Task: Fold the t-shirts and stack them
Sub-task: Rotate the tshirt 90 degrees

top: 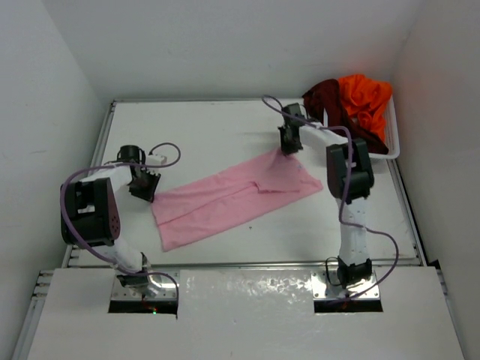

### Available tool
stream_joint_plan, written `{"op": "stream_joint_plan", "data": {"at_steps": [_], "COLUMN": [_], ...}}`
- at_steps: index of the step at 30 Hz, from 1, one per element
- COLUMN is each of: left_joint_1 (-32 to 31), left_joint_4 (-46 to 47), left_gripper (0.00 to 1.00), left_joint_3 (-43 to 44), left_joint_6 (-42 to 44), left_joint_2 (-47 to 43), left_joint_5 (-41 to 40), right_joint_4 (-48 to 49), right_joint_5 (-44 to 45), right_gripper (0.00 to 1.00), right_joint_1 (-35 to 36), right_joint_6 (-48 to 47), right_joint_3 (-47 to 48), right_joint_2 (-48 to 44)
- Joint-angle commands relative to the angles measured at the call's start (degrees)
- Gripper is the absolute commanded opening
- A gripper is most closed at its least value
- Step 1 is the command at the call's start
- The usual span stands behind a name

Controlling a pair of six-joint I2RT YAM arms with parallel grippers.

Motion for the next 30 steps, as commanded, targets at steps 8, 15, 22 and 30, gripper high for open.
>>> {"op": "stream_joint_plan", "data": {"at_steps": [8,15,22,30], "left_joint_1": [0.89,0.98,1.33,1.69], "left_joint_4": [-11.3,-13.94,-16.06,-12.55], "left_gripper": [0.56,0.68,0.73,0.7], "left_joint_3": [-2.86,-1.02,2.5,11.36], "left_joint_6": [9.2,9.03,10.35,5.34], "left_joint_2": [-3.75,-7.71,-7.27,-3.86], "left_joint_5": [1.42,2.55,3.62,3.78], "right_joint_4": [-5.08,4.17,8.5,14.95], "right_joint_5": [1.41,-2.19,-2.37,-1.06], "right_gripper": [0.48,0.83,0.99,0.08], "right_joint_1": [0.11,-3.22,-3.58,-3.49], "right_joint_6": [2.83,3.19,-0.59,16.86], "right_joint_3": [45.79,45.86,32.42,-8.72], "right_joint_2": [28.91,15.65,-2.73,-22.83]}}
